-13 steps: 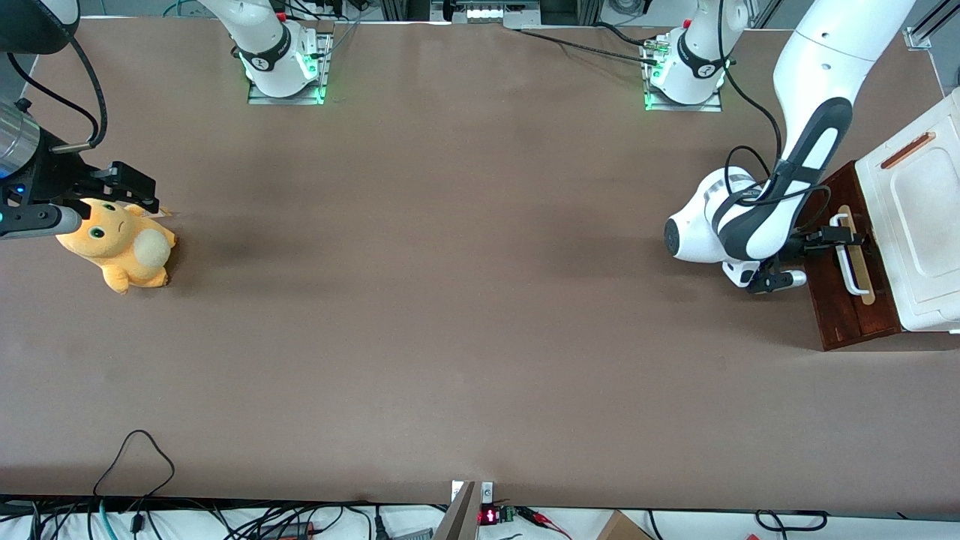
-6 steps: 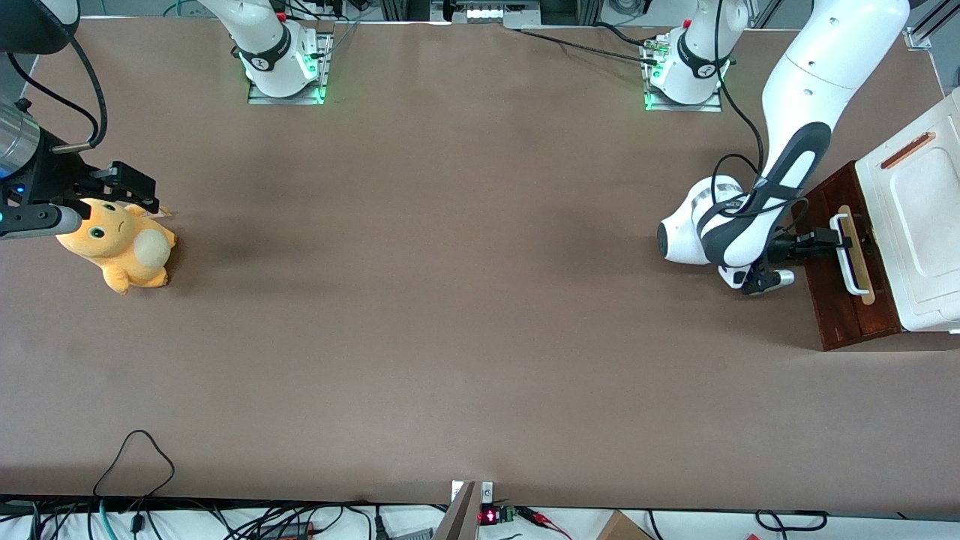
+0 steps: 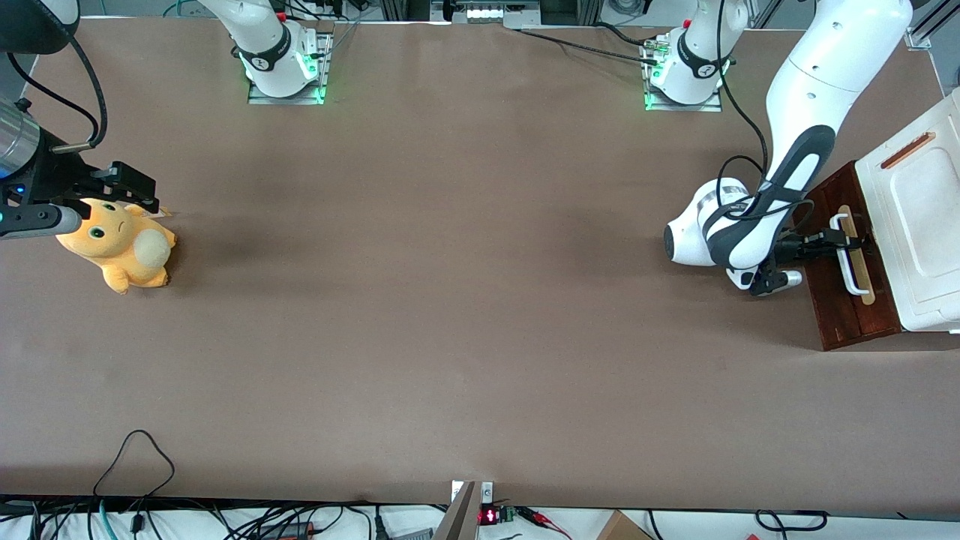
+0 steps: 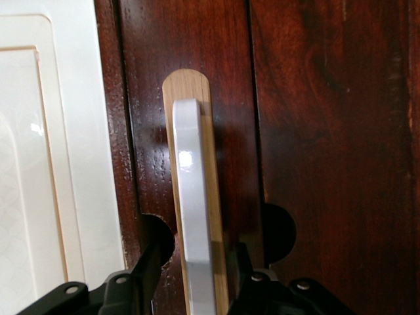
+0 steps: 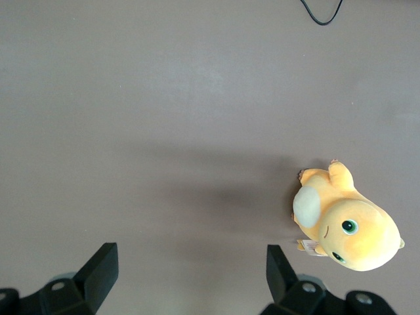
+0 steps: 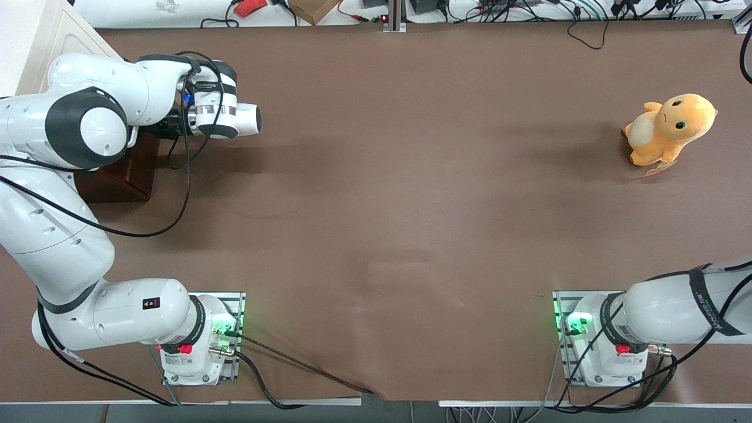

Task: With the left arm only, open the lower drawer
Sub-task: 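Close the left gripper around the white bar handle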

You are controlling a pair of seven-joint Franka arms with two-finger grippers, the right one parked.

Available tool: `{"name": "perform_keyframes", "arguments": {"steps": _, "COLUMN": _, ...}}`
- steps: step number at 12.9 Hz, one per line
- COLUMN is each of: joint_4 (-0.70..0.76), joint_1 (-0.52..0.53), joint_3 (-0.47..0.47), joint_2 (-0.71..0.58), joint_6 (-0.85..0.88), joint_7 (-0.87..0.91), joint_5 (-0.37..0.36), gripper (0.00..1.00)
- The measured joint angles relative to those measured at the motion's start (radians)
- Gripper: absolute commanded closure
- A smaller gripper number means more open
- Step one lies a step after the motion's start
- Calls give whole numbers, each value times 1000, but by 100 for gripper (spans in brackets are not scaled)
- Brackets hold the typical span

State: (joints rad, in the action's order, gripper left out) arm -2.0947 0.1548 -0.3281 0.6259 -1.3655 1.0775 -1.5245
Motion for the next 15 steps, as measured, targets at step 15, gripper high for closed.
{"name": "perform_keyframes", "arguments": {"steps": 15, "joint_4": 1, "joint_1": 0, "joint_3": 14, "joint_2": 19, "joint_6": 5, "joint_7": 14, "joint_5": -43, "gripper": 91}}
